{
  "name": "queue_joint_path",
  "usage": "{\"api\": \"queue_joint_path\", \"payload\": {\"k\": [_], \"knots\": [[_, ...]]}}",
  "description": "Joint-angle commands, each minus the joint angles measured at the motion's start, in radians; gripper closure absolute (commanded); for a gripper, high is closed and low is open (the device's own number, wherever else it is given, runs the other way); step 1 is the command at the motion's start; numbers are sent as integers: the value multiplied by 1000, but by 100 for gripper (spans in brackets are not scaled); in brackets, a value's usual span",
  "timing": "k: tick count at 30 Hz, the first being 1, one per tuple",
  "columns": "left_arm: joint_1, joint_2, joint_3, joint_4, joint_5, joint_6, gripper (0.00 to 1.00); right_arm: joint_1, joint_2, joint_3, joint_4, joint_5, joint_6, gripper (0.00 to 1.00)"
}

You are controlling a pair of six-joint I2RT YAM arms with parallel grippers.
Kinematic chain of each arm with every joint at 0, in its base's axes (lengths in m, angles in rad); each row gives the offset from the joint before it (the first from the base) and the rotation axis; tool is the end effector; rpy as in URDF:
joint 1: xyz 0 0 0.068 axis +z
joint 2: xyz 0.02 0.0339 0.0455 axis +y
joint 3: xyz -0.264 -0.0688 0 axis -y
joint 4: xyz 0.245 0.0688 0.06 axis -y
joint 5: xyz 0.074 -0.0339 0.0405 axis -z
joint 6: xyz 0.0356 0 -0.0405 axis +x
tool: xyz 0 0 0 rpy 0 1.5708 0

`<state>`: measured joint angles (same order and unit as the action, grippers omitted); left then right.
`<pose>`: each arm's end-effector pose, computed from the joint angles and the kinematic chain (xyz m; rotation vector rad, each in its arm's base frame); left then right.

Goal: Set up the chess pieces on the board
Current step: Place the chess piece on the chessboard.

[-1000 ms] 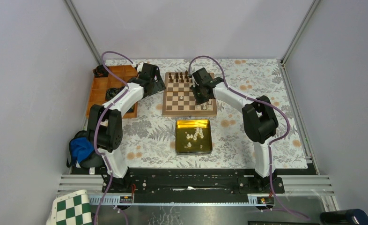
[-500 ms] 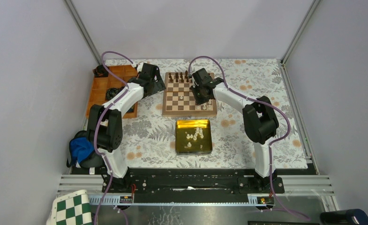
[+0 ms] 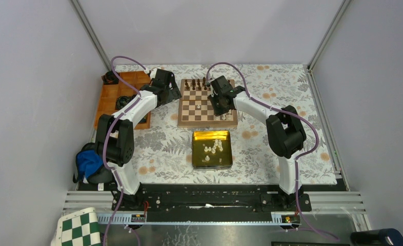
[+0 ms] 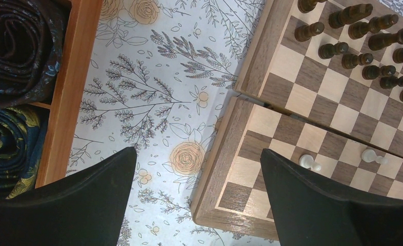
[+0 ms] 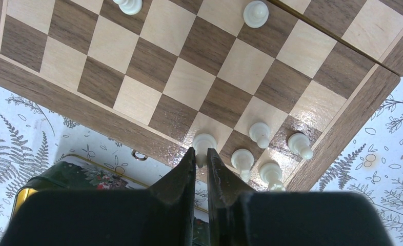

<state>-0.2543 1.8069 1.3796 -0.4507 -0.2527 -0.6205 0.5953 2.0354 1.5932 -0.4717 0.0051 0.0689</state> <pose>0.3883 -0.0917 0.2398 -0.5477 2.3504 -0.0912 0.3746 0.2535 0.2121 -0.6497 2.4197 0.2723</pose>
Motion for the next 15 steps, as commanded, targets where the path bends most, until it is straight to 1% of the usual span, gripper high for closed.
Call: {"api": "queue_joint_path", "payload": {"k": [1,4,8,9,11,15], "knots": [[3,-29,-7,3,-2,-5,1,13,-64,-11,18,-18,11,94],[3,-28,-7,3,-3,-4,1,14,-65,-18,24,-17,10,89],[3,-28,-8,3,-3,-5,1,14,-65,-18,26,-13,8,71],[3,-28,-9,3,-3,-5,1,14,-68,-17,26,-12,8,68],[3,-29,-7,3,-4,-7,1,14,-70,-13,28,-11,6,65],[3,-29,-4,3,-5,-8,1,14,-77,9,21,-11,-1,63]]}}
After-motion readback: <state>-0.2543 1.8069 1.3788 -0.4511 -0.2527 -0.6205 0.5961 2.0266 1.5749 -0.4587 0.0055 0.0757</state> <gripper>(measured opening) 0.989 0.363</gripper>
